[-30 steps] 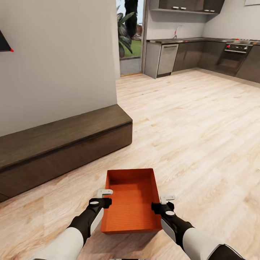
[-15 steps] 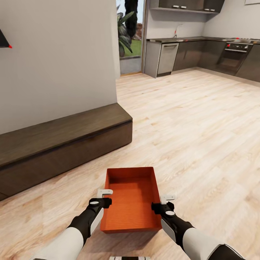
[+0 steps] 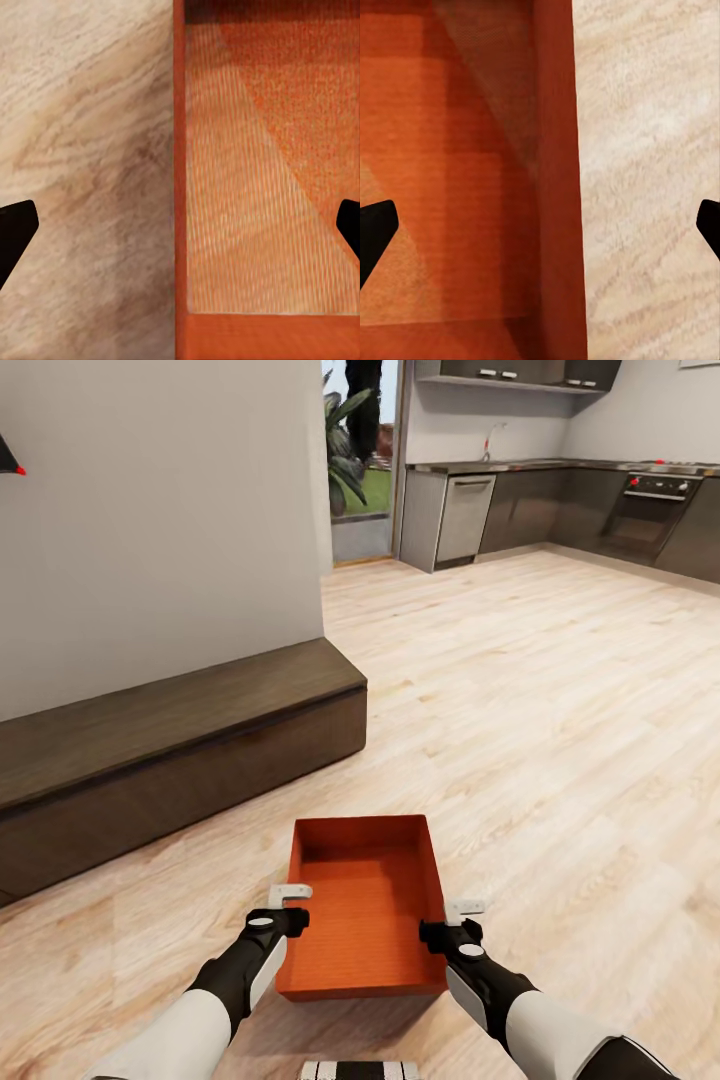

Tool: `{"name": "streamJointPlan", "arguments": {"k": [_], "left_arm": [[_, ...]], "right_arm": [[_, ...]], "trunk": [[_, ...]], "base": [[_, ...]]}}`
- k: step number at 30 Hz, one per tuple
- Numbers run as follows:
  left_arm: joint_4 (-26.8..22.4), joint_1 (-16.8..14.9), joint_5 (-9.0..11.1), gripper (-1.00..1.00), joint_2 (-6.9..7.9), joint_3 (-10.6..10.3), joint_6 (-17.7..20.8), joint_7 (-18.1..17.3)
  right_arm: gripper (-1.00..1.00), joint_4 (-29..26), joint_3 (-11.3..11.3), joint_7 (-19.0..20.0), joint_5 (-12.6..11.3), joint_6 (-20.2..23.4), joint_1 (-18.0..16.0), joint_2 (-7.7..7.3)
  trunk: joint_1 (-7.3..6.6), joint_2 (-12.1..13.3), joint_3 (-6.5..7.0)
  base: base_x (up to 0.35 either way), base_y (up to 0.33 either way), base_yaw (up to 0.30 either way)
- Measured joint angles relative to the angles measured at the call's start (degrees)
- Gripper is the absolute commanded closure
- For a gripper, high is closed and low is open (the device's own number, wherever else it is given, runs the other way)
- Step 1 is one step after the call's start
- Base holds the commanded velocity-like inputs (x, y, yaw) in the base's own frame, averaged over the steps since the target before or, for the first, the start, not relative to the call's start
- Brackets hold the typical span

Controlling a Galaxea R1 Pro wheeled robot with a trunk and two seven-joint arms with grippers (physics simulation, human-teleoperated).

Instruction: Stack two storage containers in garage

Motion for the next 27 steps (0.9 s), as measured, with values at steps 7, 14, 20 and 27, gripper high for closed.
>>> {"name": "streamJointPlan", "arguments": {"k": [7, 14, 20, 27], "left_arm": [[0.00, -0.01, 0.04, -1.00, 0.00, 0.00, 0.00, 0.00], [-0.09, -0.03, 0.05, -1.00, 0.01, 0.00, 0.00, 0.00], [-0.02, 0.00, 0.05, -1.00, -0.02, 0.00, 0.00, 0.00], [0.00, -0.04, 0.10, -1.00, -0.07, 0.00, 0.00, 0.00]], "right_arm": [[-1.00, 0.00, 0.00, 0.00, 0.00, 0.00, 0.00, 0.01], [-1.00, -0.01, 0.00, 0.00, 0.01, 0.00, 0.00, 0.03], [-1.00, 0.00, 0.00, 0.00, 0.01, 0.00, 0.00, 0.00], [-1.00, 0.00, 0.00, 0.00, 0.00, 0.00, 0.00, -0.33]], "trunk": [[1.54, -2.81, -1.26], [1.76, -3.22, -1.44], [1.76, -3.22, -1.44], [1.76, -3.22, -1.44]], "base": [[0.000, 0.000, 0.000], [0.000, 0.000, 0.000], [0.000, 0.000, 0.000], [0.000, 0.000, 0.000]]}}
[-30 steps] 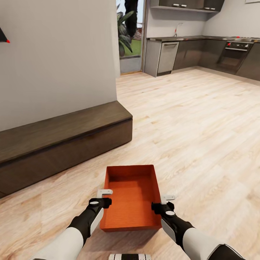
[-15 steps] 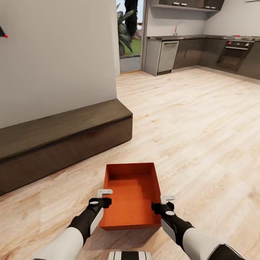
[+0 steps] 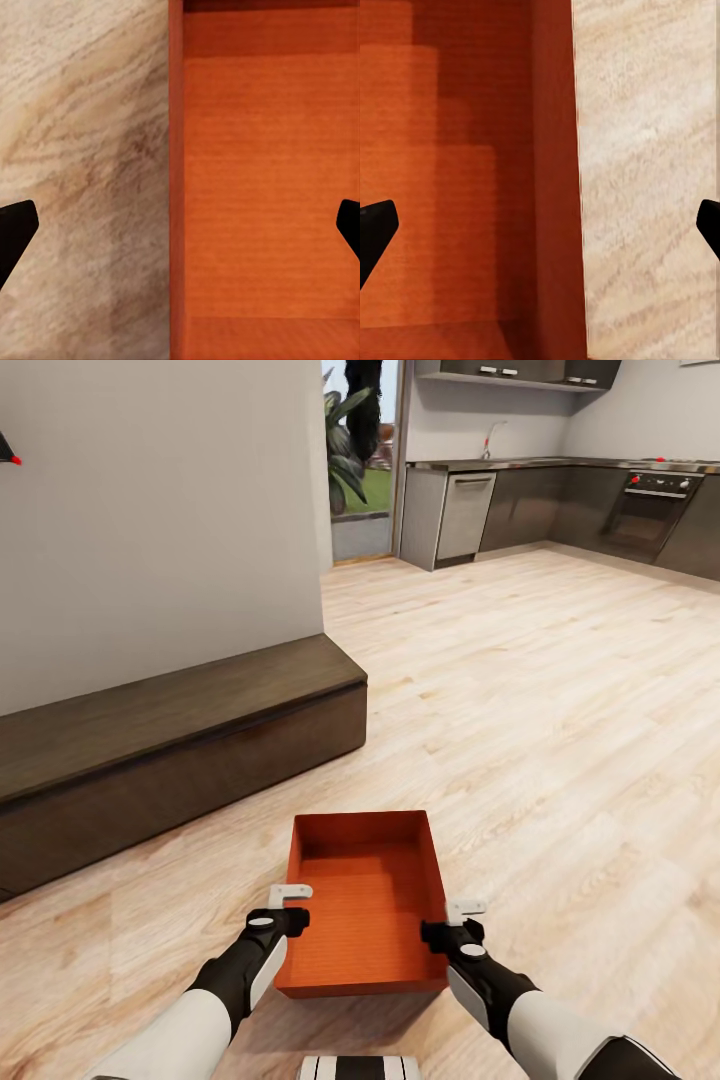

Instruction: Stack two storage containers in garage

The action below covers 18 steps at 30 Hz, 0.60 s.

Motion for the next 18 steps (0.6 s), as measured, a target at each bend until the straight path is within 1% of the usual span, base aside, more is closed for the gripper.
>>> {"name": "streamJointPlan", "arguments": {"k": [10, 18], "left_arm": [[0.00, 0.04, 0.03, -1.00, 0.00, 0.00, 0.00, 0.00], [0.00, 0.03, 0.03, -1.00, 0.00, 0.00, 0.00, 0.00]], "right_arm": [[-1.00, -0.01, 0.00, 0.00, 0.00, 0.00, 0.00, -0.26], [-1.00, 0.00, 0.00, 0.00, 0.00, 0.00, 0.00, -0.18]], "trunk": [[0.00, 0.00, 0.00], [1.75, -3.19, -1.43]], "base": [[0.000, 0.000, 0.000], [0.000, 0.000, 0.000]]}}
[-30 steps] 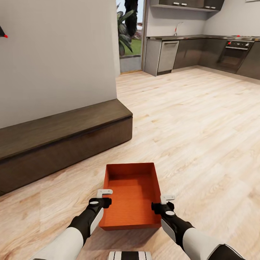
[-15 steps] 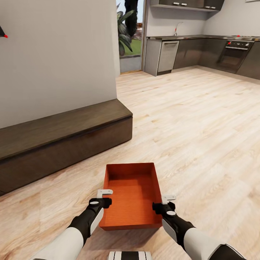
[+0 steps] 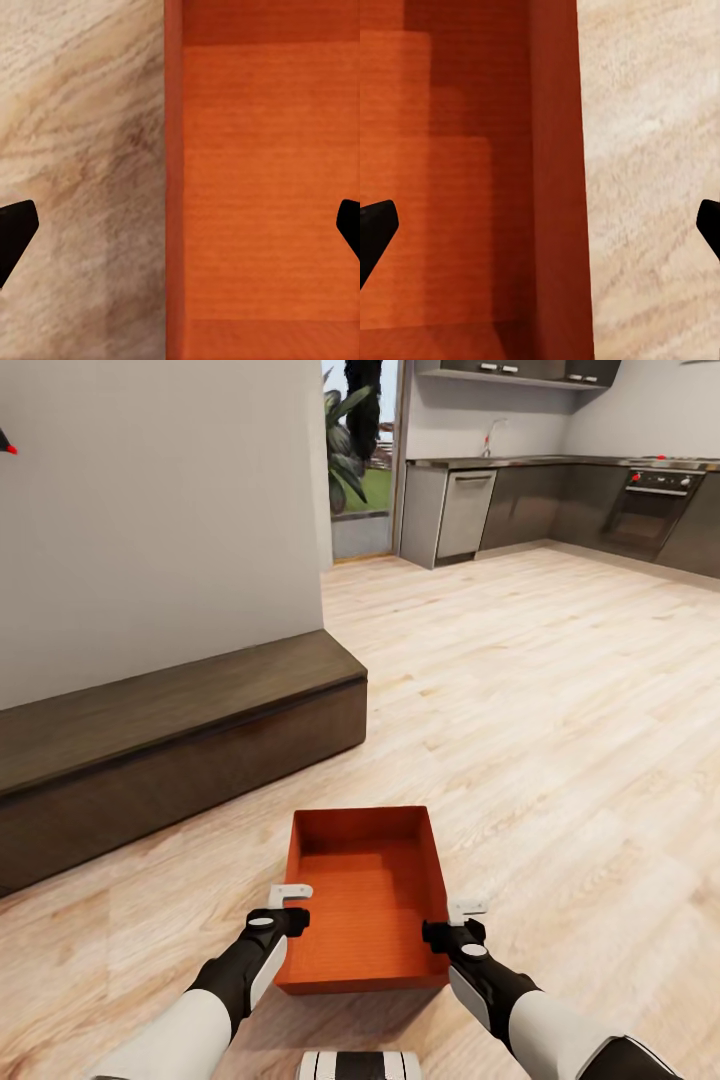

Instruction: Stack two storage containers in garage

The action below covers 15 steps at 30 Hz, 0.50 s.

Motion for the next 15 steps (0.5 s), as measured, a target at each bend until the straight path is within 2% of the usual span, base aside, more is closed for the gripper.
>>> {"name": "streamJointPlan", "arguments": {"k": [11, 15], "left_arm": [[-0.05, 0.01, 0.00, -1.00, 0.07, 0.00, 0.00, 0.00], [-0.08, 0.00, 0.00, -1.00, 0.04, 0.00, 0.00, 0.00]], "right_arm": [[-1.00, -0.01, 0.00, 0.00, 0.00, 0.00, 0.00, 0.00], [-1.00, -0.02, 0.00, 0.00, 0.01, 0.00, 0.00, 0.01]], "trunk": [[2.42, -4.41, -1.97], [2.42, -4.43, -1.98]], "base": [[0.000, 0.000, 0.000], [0.000, 0.000, 0.000]]}}
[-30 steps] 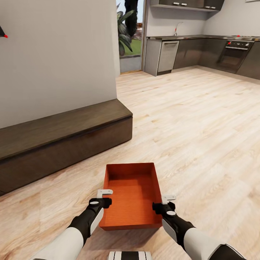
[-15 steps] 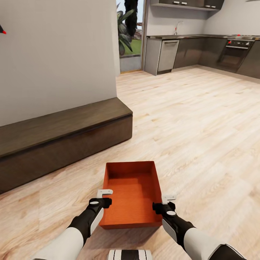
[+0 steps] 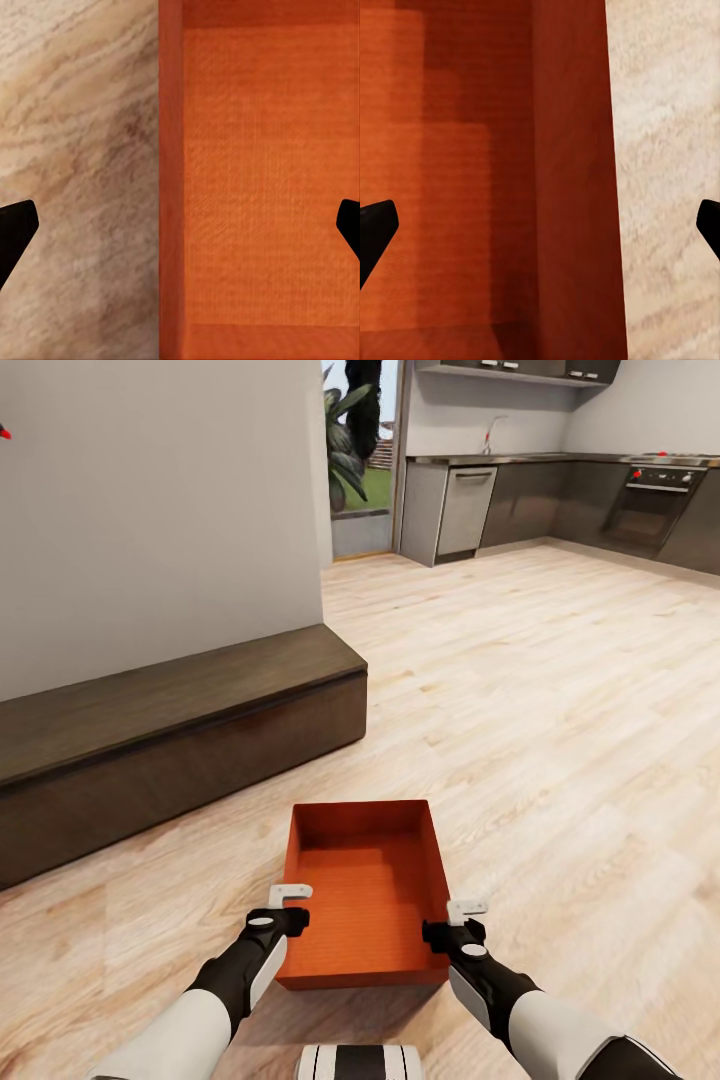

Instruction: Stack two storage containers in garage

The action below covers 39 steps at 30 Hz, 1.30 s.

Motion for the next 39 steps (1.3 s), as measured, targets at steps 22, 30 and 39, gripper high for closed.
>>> {"name": "streamJointPlan", "arguments": {"k": [22, 30, 39], "left_arm": [[0.08, -0.01, -0.15, -1.00, -0.04, -0.07, 0.00, 0.00], [0.21, -0.01, -0.02, -1.00, 0.12, -0.19, -0.16, -0.17], [1.34, 0.02, 0.24, -1.00, 0.22, -0.17, -3.08, -0.77]], "right_arm": [[-1.00, 0.00, 0.00, 0.00, 0.00, 0.00, 0.00, 0.00], [-1.00, 0.00, 0.00, 0.00, 0.00, 0.00, 0.00, -0.08], [-1.00, -0.03, 0.00, 0.03, 0.00, 0.00, 0.00, -0.09]], "trunk": [[0.00, 0.00, 0.00], [0.00, 0.00, 0.00], [0.00, 0.00, 0.00]], "base": [[0.000, 0.000, 0.000], [0.000, 0.000, 0.000], [0.000, 0.000, 0.000]]}}
